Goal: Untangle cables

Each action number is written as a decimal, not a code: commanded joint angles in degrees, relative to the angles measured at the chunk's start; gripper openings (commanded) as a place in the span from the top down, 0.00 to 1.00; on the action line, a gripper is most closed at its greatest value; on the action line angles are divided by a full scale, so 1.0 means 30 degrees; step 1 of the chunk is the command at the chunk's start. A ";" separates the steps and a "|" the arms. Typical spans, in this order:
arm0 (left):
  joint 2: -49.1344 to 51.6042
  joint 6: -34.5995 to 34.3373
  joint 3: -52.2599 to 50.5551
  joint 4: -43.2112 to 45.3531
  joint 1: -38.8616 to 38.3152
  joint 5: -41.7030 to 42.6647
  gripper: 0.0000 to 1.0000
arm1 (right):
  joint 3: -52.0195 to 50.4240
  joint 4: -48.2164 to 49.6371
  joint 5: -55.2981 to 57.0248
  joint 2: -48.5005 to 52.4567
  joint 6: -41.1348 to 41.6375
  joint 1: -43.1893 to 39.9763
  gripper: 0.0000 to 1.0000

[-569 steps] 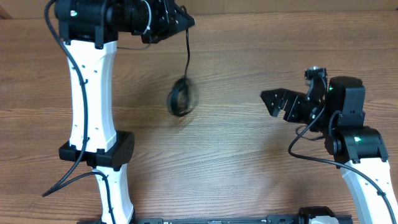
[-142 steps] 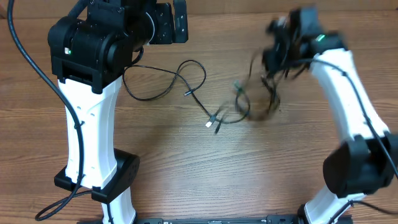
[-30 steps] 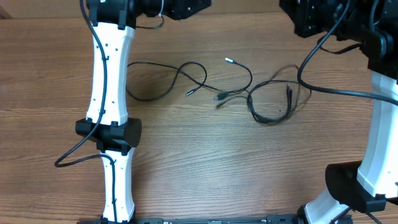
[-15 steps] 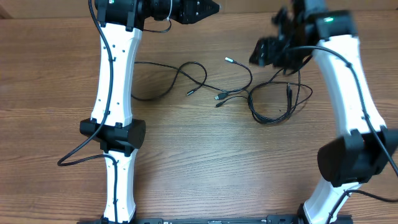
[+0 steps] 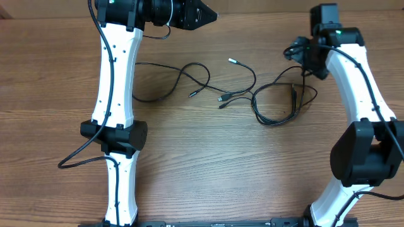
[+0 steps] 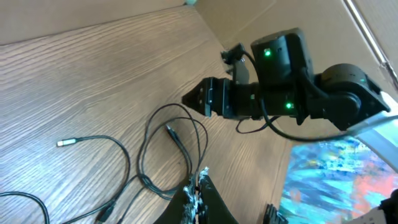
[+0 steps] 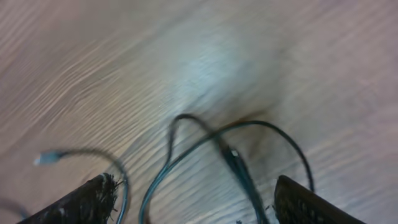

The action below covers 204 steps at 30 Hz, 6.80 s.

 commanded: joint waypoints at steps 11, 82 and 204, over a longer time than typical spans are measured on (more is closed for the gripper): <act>-0.0270 0.0670 0.0189 -0.0517 0.0036 -0.0444 0.96 | -0.6805 0.2120 0.0976 -0.0146 0.9617 -0.0787 0.30; -0.0168 0.1683 0.0124 0.5821 -0.3381 -0.4357 0.00 | 0.9085 -0.6156 -1.1679 -0.6943 -1.1919 0.5457 0.96; -0.7184 -1.0214 -0.0299 0.0998 0.4932 -1.4200 0.96 | 0.9668 0.1727 -0.6608 0.1443 -1.6305 1.1402 0.07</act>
